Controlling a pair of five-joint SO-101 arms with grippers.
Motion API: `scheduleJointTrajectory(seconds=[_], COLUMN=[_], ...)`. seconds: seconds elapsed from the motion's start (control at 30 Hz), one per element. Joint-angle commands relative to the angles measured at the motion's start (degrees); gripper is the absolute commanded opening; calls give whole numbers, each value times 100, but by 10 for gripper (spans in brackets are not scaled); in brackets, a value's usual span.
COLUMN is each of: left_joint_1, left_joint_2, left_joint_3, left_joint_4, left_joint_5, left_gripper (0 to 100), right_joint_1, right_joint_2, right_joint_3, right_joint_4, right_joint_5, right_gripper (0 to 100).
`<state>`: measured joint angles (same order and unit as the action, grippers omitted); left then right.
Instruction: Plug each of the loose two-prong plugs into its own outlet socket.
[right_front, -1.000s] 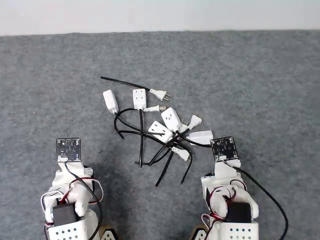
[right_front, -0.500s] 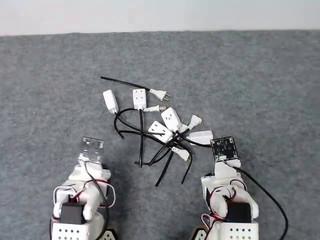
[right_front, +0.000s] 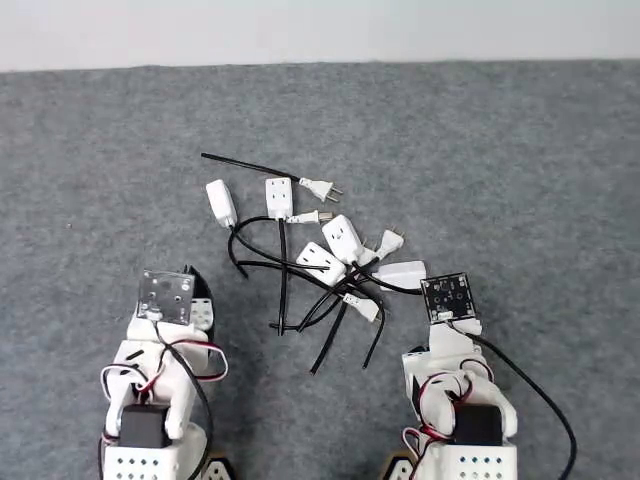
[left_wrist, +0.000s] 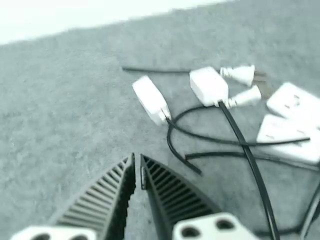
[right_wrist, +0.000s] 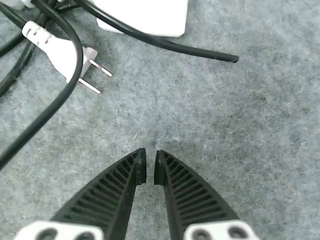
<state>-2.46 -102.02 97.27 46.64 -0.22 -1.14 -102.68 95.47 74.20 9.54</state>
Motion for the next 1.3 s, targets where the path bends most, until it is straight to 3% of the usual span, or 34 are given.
scheduleJointTrajectory(seconds=[0.0, 0.17, 0.43, 0.67, 0.93, 1.13, 1.27], left_joint_1=[-35, -62, -35, -26, 26, 88, 132], left_joint_2=[26, 35, 554, 3569, 7024, 9327, 10549], left_joint_3=[-110, -338, -1798, -3635, -5112, -6202, -7116], left_joint_4=[-202, -141, 624, 360, -756, -1670, -1670], left_joint_5=[378, 422, 756, 1371, 2180, 2453, 2453], left_gripper=[20, 28, 26, 29, 30, 30, 30], right_joint_1=[40, 48, 470, 514, 514, 514, 514], right_joint_2=[-57, -57, -57, -57, -57, -57, -57], right_joint_3=[97, 97, 62, 70, 88, 88, 88], right_joint_4=[40, 48, 22, 4, -4, -4, -4], right_joint_5=[-35, -44, -53, -53, -26, -26, -18], right_gripper=[40, 39, 39, 39, 39, 39, 39])
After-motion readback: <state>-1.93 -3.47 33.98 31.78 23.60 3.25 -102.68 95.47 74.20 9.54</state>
